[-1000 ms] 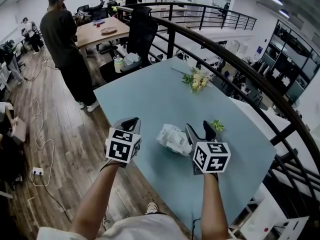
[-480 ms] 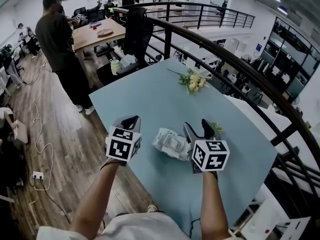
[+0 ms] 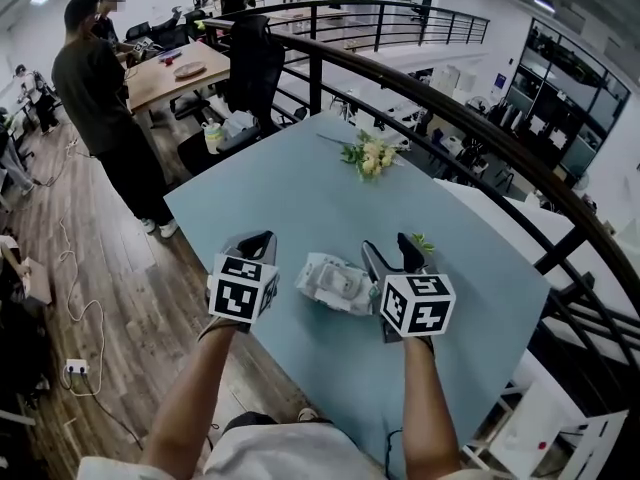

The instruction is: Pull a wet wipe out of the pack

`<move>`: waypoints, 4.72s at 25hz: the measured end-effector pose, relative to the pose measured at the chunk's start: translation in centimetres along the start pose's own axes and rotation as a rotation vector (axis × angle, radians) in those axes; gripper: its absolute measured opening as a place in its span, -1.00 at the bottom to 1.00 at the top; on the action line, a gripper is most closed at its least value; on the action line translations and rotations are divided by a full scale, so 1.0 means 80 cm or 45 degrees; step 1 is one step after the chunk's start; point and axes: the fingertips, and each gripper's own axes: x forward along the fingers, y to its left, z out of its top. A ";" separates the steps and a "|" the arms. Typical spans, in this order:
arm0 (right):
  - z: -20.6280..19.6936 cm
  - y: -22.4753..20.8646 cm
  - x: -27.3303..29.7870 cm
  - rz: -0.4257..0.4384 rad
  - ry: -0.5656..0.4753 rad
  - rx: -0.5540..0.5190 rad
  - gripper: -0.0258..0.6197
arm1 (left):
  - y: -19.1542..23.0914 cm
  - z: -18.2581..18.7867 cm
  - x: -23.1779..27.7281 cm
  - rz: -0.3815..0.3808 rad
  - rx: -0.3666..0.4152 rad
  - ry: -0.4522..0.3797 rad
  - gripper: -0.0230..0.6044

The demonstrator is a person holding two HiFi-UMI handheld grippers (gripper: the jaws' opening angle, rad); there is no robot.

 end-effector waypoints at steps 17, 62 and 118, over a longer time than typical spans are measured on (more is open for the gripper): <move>-0.011 0.019 0.029 -0.155 0.057 0.057 -0.06 | 0.037 -0.001 0.046 -0.177 0.008 -0.014 -0.96; -0.185 0.031 0.064 -0.124 0.445 0.163 -0.07 | -0.024 -0.106 0.086 -0.360 -0.022 0.167 -0.95; -0.224 0.051 0.088 -0.071 0.558 0.121 -0.87 | -0.007 -0.160 0.066 -0.298 -0.025 0.257 -0.95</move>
